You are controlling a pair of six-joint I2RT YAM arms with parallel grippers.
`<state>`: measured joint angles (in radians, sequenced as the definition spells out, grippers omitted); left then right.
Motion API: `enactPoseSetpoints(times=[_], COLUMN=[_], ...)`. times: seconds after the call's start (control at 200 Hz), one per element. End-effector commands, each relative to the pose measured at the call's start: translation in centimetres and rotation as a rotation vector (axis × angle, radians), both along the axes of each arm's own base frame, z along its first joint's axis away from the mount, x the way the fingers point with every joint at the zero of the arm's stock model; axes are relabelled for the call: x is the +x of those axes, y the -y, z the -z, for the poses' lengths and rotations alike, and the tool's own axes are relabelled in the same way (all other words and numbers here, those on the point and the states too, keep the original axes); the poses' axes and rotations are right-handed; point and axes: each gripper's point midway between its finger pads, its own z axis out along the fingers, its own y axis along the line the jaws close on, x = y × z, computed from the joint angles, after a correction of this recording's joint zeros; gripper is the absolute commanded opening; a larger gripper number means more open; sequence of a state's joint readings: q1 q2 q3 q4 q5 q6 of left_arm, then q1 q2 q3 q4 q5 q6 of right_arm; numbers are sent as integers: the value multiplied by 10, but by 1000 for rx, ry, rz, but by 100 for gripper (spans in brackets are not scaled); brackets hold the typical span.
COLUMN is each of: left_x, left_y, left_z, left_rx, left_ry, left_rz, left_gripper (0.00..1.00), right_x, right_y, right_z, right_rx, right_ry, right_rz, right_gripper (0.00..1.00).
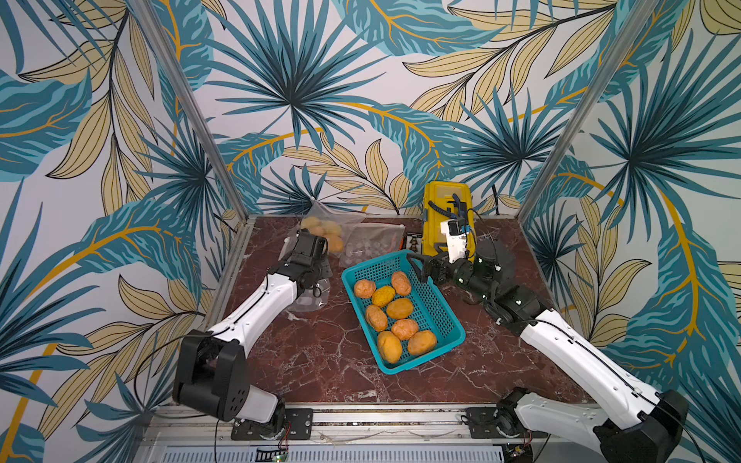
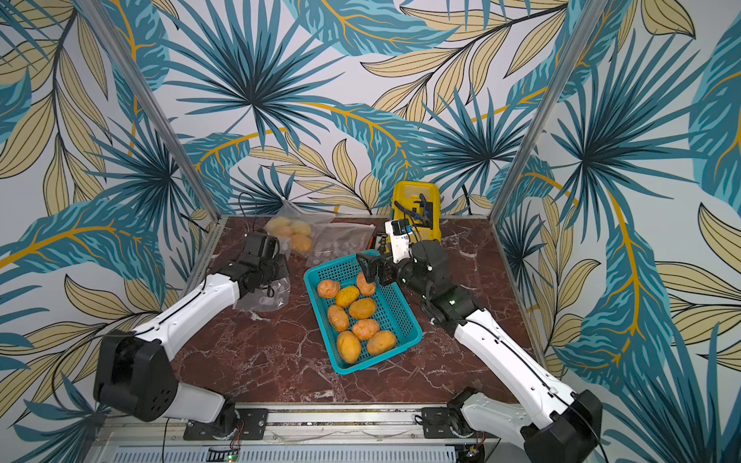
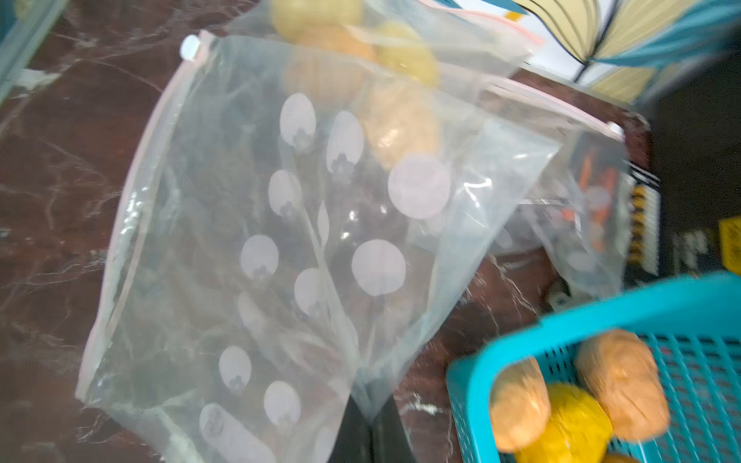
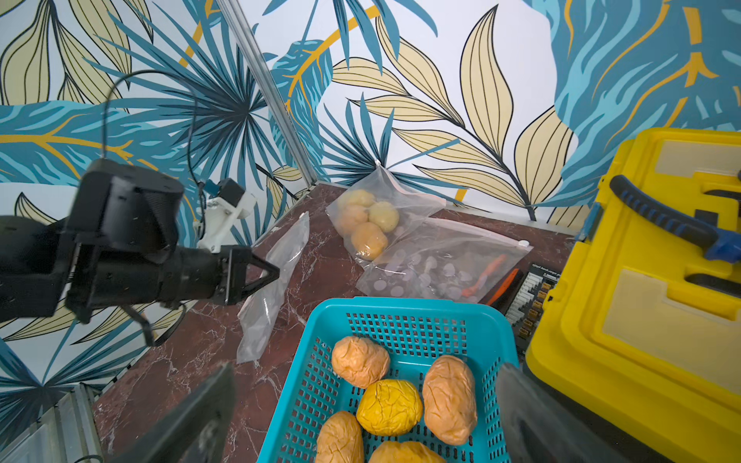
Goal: Put the potatoes into a zipper bag and zip it
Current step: Pick up the zipper food storage bag at the center of the board.
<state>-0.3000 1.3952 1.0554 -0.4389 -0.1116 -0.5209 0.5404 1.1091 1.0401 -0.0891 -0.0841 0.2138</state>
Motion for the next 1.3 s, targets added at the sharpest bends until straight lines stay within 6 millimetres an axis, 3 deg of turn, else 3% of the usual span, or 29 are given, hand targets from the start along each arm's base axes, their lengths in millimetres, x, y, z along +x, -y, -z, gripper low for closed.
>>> enactPoseSetpoints(times=[0.0, 0.315, 0.501, 0.711, 0.956, 1.127, 1.292], left_x=[0, -39, -65, -102, -146, -147, -155], left_y=[25, 44, 75, 126, 174, 187, 193], left_z=[-50, -110, -119, -101, -42, -15, 1], left_rx=[-70, 109, 181, 286, 396, 408, 404], left_ry=[242, 616, 783, 942, 1058, 997, 975], left_rz=[156, 340, 548, 818, 1133, 1176, 1204], left_gripper=[0, 0, 0, 0, 0, 0, 0], right_x=[0, 1, -1, -10, -20, -19, 0], right_y=[10, 20, 31, 49, 55, 50, 45], right_z=[-2, 2, 4, 9, 30, 43, 62], right_rx=[24, 41, 43, 69, 114, 128, 114], right_ry=[17, -12, -21, -45, -149, -191, -261], right_rz=[58, 117, 170, 236, 256, 246, 256], right_gripper=[100, 99, 99, 100, 99, 100, 99])
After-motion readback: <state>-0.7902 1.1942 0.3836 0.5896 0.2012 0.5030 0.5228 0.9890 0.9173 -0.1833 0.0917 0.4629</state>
